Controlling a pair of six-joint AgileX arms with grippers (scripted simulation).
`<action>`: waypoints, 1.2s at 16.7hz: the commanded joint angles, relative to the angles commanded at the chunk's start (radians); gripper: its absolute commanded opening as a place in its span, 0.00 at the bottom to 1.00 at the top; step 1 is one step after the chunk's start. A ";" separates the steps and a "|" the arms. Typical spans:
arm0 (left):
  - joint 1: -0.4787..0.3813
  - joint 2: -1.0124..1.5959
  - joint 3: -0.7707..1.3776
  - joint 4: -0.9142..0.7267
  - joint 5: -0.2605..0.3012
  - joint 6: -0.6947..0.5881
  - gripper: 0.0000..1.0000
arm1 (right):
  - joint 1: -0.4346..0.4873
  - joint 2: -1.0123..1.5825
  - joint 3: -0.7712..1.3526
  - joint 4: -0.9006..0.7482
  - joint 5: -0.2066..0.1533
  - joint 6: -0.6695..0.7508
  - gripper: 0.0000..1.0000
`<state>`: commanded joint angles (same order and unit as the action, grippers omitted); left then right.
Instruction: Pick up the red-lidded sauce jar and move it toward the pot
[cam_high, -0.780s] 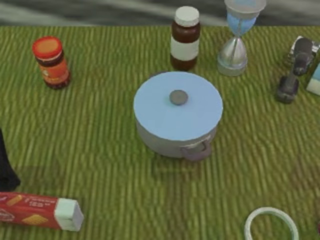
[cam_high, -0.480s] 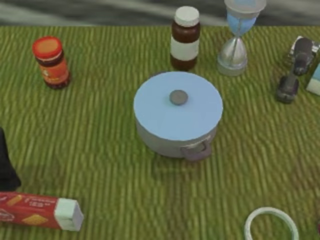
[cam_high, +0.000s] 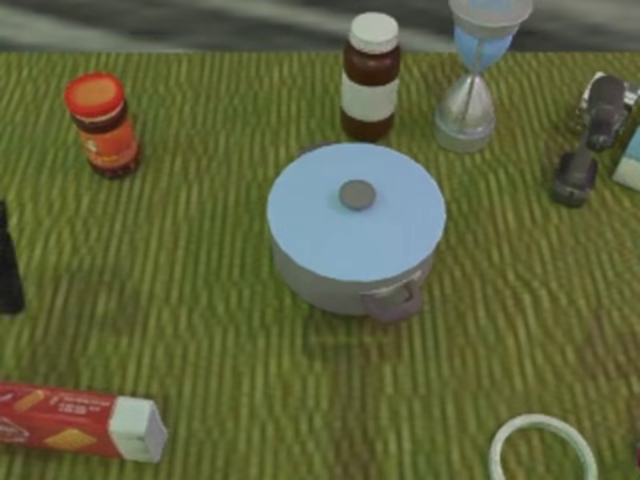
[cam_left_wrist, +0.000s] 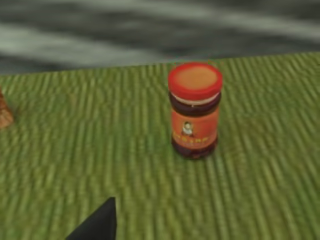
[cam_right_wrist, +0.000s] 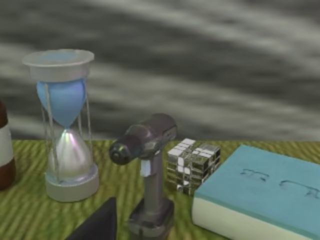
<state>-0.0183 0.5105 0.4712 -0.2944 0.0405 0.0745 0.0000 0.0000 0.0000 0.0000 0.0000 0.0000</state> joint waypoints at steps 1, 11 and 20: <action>-0.001 0.079 0.084 -0.043 0.005 0.012 1.00 | 0.000 0.000 0.000 0.000 0.000 0.000 1.00; -0.011 1.017 1.101 -0.567 0.044 0.157 1.00 | 0.000 0.000 0.000 0.000 0.000 0.000 1.00; -0.009 1.830 1.971 -1.002 0.057 0.273 1.00 | 0.000 0.000 0.000 0.000 0.000 0.000 1.00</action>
<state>-0.0278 2.3405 2.4426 -1.2961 0.0974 0.3473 0.0000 0.0000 0.0000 0.0000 0.0000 0.0000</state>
